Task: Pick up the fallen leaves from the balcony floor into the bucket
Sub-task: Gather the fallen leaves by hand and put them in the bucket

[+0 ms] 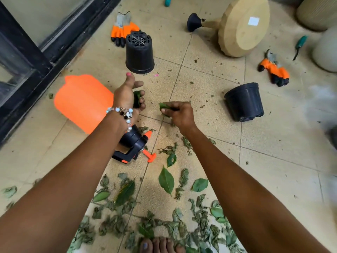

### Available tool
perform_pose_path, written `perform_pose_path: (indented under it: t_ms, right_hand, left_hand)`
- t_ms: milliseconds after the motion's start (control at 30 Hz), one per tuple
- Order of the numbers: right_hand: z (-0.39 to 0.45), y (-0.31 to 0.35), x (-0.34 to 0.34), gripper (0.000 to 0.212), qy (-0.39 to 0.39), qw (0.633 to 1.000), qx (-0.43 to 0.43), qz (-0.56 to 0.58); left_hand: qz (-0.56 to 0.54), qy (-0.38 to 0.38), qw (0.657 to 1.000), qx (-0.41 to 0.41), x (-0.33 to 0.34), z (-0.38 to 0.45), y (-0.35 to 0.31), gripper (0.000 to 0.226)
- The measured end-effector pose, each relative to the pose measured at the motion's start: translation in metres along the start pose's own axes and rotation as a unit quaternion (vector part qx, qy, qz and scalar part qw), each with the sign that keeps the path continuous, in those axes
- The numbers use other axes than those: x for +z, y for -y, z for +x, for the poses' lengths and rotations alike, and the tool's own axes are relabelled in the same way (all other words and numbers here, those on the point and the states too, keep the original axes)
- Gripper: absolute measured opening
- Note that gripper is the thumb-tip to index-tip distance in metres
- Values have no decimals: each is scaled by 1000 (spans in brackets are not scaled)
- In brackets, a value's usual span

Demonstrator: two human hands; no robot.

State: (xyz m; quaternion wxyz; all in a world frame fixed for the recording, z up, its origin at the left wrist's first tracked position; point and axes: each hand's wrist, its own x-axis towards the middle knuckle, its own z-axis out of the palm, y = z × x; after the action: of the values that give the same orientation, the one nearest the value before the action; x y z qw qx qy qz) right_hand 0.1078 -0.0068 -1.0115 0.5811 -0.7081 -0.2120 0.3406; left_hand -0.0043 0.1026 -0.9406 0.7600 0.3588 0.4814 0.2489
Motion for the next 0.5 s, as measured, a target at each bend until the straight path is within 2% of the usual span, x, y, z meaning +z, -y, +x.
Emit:
perform_pose_path:
  t_ms: [133,233,367,500]
  right_hand:
    - [-14,33,19,27,-41,989,0,140]
    - [-35,52,31,25,-79,983,34,163]
    - [-75,93,38,22,-96,991,39,82]
    - [-114,152,24,19,-87,993,-12,-78]
  left_hand:
    - [8,-19,999,-32,19,-7,26,52]
    - [-12,-48,996,-70,30,-24,27,54]
    - [-87,-36,982,-161,36,-60,-8,58]
    - [-81,-31,975,-207,62,-117,-54,56]
